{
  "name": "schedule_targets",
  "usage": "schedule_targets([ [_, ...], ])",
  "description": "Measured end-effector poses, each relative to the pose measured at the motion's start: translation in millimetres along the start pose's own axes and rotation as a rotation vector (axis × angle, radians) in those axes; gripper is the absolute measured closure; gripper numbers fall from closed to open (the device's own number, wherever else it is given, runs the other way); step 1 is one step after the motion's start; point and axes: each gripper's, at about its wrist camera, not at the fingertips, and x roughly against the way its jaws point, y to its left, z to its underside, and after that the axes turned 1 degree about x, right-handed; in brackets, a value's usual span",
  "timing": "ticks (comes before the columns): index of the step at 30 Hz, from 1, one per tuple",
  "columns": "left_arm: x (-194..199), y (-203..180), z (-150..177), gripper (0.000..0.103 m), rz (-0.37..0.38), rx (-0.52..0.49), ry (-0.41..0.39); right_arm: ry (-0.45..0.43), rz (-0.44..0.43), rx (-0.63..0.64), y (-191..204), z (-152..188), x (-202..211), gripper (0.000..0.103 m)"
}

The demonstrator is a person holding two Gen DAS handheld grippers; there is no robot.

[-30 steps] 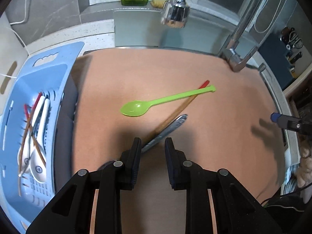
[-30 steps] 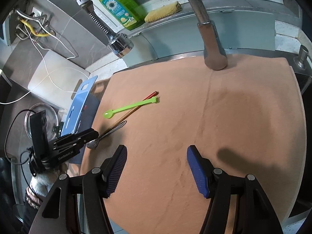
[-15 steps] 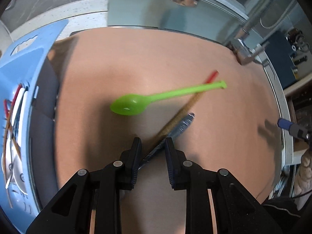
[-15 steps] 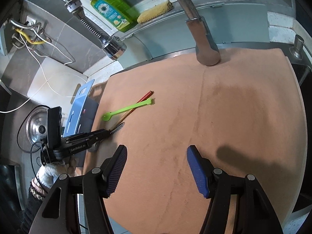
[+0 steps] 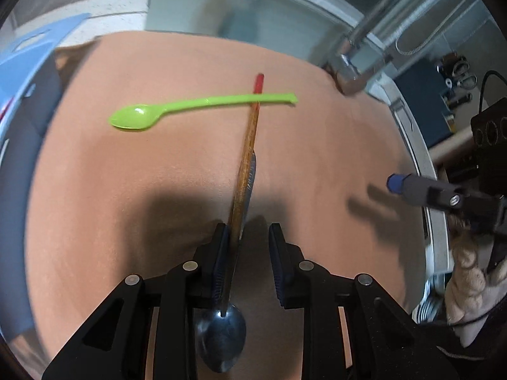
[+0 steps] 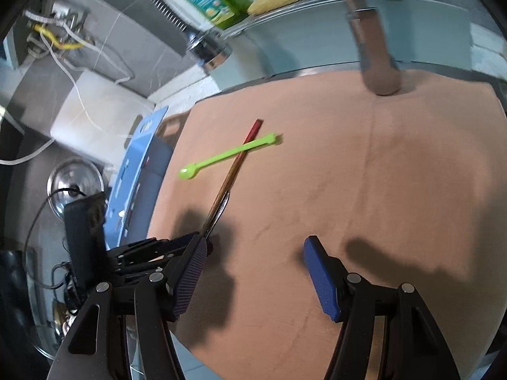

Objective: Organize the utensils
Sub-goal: 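Reach the left gripper toward the remaining silver spoon and chopstick on the mat, then close the left gripper on the silver spoon handle and lift it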

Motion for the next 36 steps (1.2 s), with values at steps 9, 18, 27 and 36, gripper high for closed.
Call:
schedule_targets([
  [9, 7.0, 0.7, -16.4, 0.08, -0.13, -0.059, -0.047, -0.08, 0.206, 0.18, 35.3, 2.8, 1.6, 0.043],
  [18, -5.8, -2.7, -30.4, 0.08, -0.142, -0.095, -0.023, -0.131, 0.263, 0.211, 42.5, -0.1, 14.1, 0.043],
  [27, -7.3, 0.4, -37.1, 0.08, -0.175, -0.098, -0.022, -0.116, 0.233, 0.158, 25.7, -2.3, 19.2, 0.043],
  [36, -14.6, -11.5, -47.0, 0.077, -0.141, -0.113, -0.015, -0.103, 0.194, 0.115, 15.3, -3.9, 23.4, 0.043],
])
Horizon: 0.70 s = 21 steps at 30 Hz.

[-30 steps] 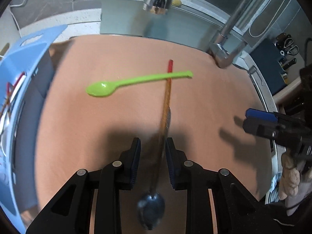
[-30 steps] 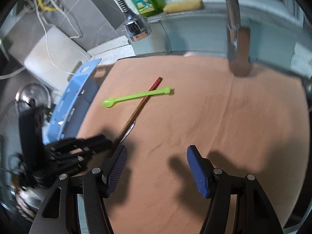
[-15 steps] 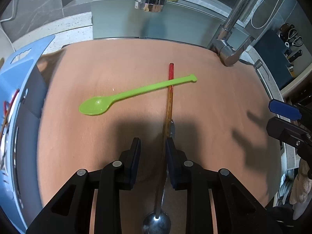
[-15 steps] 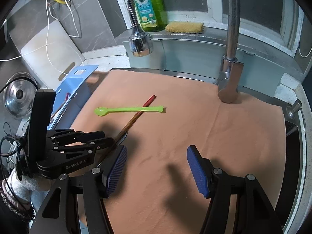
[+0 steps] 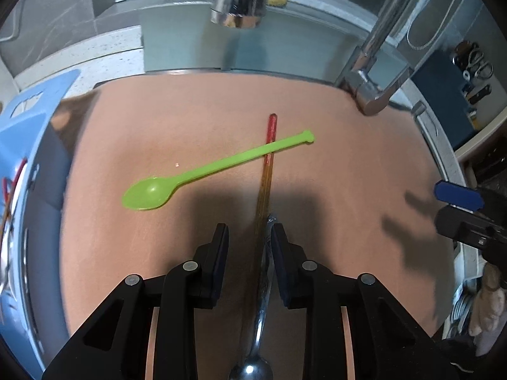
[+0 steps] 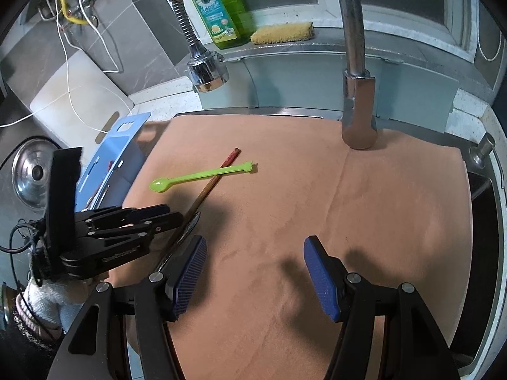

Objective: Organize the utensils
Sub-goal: 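Close the left gripper on the silver spoon handle and lift it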

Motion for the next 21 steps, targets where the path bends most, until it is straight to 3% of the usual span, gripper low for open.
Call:
schedule_targets([
  [8, -6.8, 6.8, 0.7, 0.074, -0.05, -0.018, 0.019, 0.018, -0.022, -0.032, -4.3, 2.6, -1.2, 0.043],
  [13, 7.6, 21.8, 5.5, 0.074, -0.087, -0.006, 0.01, 0.069, -0.113, -0.076, -4.4, 0.4, -13.9, 0.043],
  [21, 55.7, 26.5, 53.7, 0.068, -0.008, -0.002, -0.008, 0.205, -0.256, -0.092, 15.3, -4.7, -56.0, 0.044],
])
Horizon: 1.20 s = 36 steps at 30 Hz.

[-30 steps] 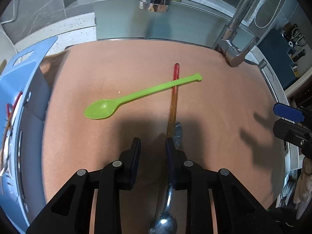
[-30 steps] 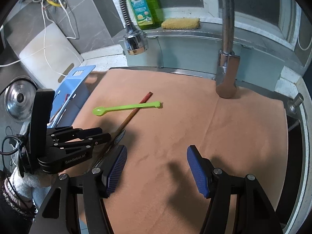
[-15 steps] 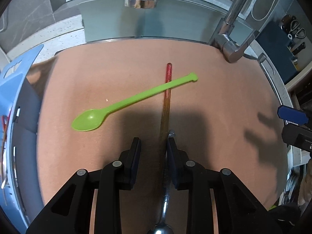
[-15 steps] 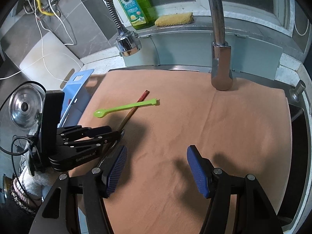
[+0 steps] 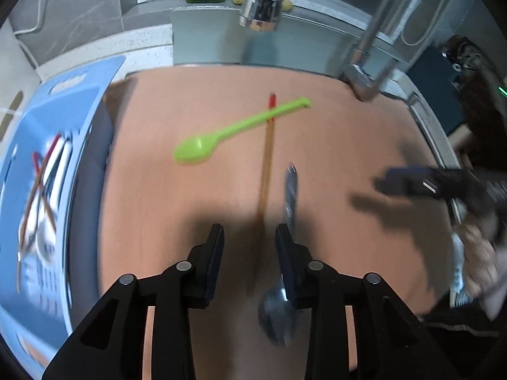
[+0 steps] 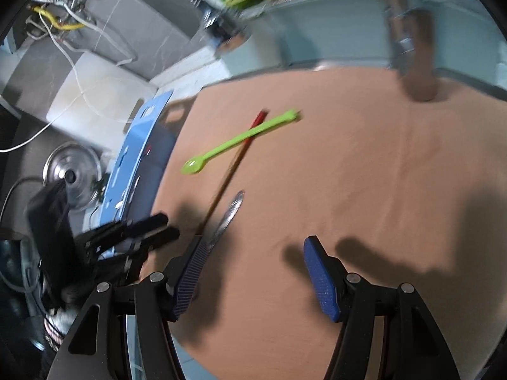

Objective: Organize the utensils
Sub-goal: 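Close the left gripper on the silver spoon handle and lift it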

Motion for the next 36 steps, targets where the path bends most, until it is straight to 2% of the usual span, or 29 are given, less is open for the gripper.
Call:
schedule_targets([
  [4, 11.3, -5.3, 33.6, 0.062, 0.033, 0.009, 0.034, 0.071, -0.037, -0.011, 8.9, -5.1, -23.6, 0.047],
  [7, 10.9, -10.8, 53.1, 0.053, 0.06, 0.021, 0.064, 0.122, -0.035, -0.018, 15.5, -8.5, -41.2, 0.049],
  [8, 9.3, -13.5, 56.9, 0.053, 0.056, 0.017, 0.071, 0.138, -0.033, -0.023, 16.9, -9.4, -46.7, 0.052],
  [11, 0.7, -15.1, 63.3, 0.053, 0.027, 0.016, 0.093, 0.181, -0.008, -0.047, 21.1, -11.4, -61.4, 0.058],
  [14, -5.3, -14.6, 65.3, 0.053, 0.039, 0.023, 0.099, 0.187, 0.017, -0.046, 27.1, -14.4, -63.9, 0.059],
  [22, -21.2, -25.5, 52.4, 0.053, -0.002, -0.038, 0.104, 0.248, 0.102, -0.124, 37.2, -24.0, -75.8, 0.067],
  [26, -24.6, -36.6, 53.3, 0.054, -0.036, -0.115, 0.089, 0.259, 0.161, -0.128, 48.6, -28.1, -83.3, 0.067],
  [28, -25.5, -39.2, 52.8, 0.057, -0.044, -0.133, 0.084, 0.265, 0.223, -0.092, 57.1, -29.1, -88.8, 0.07],
  [29, -25.9, -40.3, 52.1, 0.058, -0.042, -0.137, 0.082, 0.267, 0.25, -0.078, 61.7, -29.3, -90.6, 0.07],
  [33, -24.8, -40.1, 49.9, 0.07, -0.029, -0.143, 0.072, 0.279, 0.348, -0.046, 75.5, -30.7, -98.1, 0.071],
  [36, -24.9, -41.3, 50.2, 0.07, -0.024, -0.138, 0.056, 0.275, 0.399, -0.029, 82.5, -30.0, -101.4, 0.073],
])
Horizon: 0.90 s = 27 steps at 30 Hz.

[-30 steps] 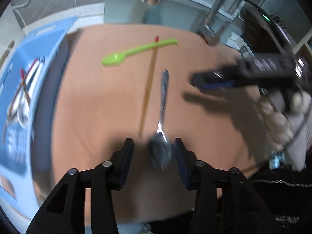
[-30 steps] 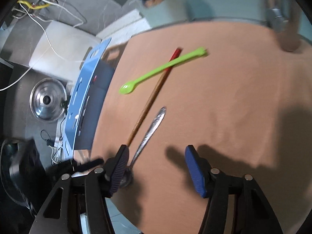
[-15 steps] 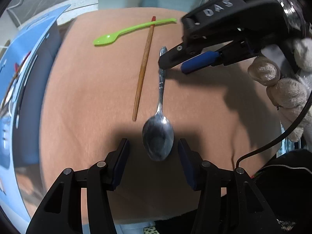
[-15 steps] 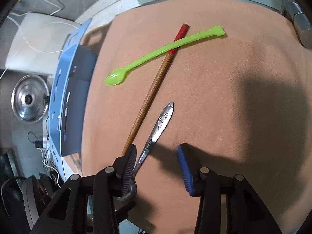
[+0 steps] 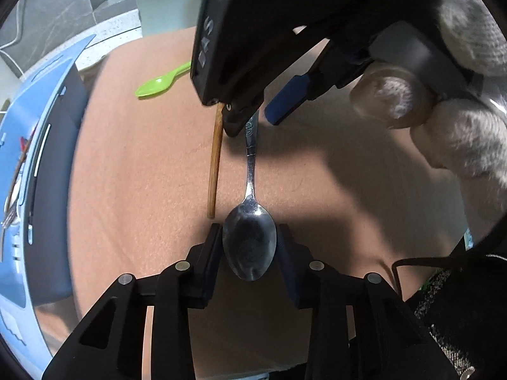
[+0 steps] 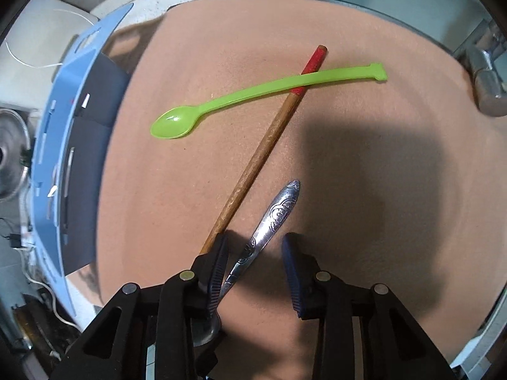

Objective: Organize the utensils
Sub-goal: 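Close the left gripper on the silver spoon handle and lift it, then carry the silver spoon with the left gripper over the blue basket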

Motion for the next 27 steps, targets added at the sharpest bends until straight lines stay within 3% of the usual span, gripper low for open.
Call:
schedule_targets([
  [5, 6.3, 9.6, 5.9, 0.07, 0.055, 0.042, -0.041, -0.017, 0.029, -0.018, 1.9, 2.4, 0.8, 0.078],
  [9, 9.6, 10.4, 9.2, 0.07, 0.1, 0.066, -0.062, 0.0, -0.025, -0.067, -12.2, 2.4, 2.6, 0.087],
  [13, 10.7, 13.5, 9.6, 0.07, 0.153, 0.098, -0.071, 0.013, -0.1, -0.121, -30.5, 3.3, 2.9, 0.09],
  [27, 12.4, 12.1, 2.2, 0.07, 0.131, 0.074, -0.066, -0.009, -0.289, -0.227, -66.4, 9.1, 15.5, 0.094],
])
